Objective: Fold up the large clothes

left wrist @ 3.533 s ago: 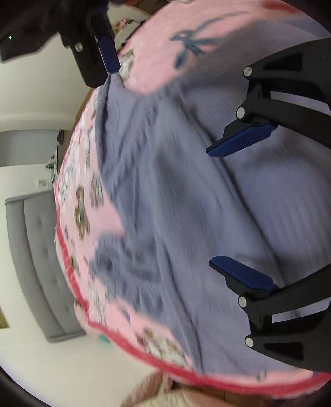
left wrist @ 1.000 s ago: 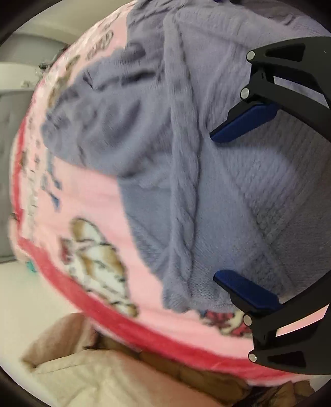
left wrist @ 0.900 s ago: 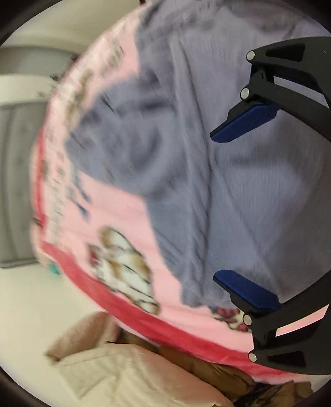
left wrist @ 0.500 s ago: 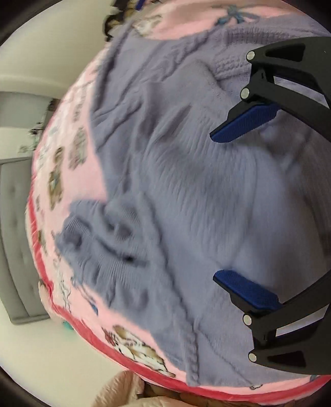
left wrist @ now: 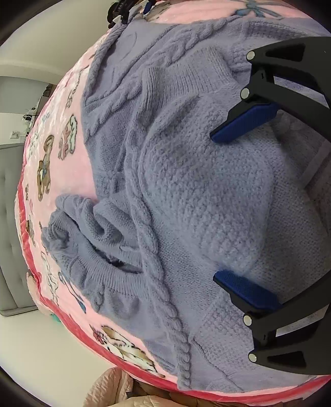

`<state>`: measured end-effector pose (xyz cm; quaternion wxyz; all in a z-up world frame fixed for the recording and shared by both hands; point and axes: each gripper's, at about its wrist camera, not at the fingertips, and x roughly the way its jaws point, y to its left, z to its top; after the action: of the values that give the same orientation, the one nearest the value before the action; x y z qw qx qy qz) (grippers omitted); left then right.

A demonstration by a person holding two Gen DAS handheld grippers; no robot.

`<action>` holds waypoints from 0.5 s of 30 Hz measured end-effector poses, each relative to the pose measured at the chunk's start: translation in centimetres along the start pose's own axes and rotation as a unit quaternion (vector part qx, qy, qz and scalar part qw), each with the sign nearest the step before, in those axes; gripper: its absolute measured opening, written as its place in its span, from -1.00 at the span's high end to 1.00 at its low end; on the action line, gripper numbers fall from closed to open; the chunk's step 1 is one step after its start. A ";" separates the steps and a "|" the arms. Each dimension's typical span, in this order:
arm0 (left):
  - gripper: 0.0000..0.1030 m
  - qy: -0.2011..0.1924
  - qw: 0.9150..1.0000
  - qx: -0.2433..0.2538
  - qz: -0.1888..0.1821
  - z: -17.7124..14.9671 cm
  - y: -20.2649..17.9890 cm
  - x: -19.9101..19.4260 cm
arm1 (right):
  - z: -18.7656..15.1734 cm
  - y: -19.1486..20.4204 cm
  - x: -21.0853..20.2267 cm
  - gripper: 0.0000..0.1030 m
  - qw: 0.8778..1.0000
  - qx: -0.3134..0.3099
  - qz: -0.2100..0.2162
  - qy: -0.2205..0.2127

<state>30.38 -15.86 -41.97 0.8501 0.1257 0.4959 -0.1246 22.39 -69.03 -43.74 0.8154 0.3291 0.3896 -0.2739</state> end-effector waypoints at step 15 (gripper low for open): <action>-0.92 0.006 1.000 0.002 -0.004 0.2 0.3 0.1 | 2.1 2.1 1.4 0.73 0.998 0.046 0.037 0.018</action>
<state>30.68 -15.71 -41.91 0.8464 0.1266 0.5012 -0.1283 25.54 -69.51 -43.19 0.8015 0.3856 0.3790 -0.2555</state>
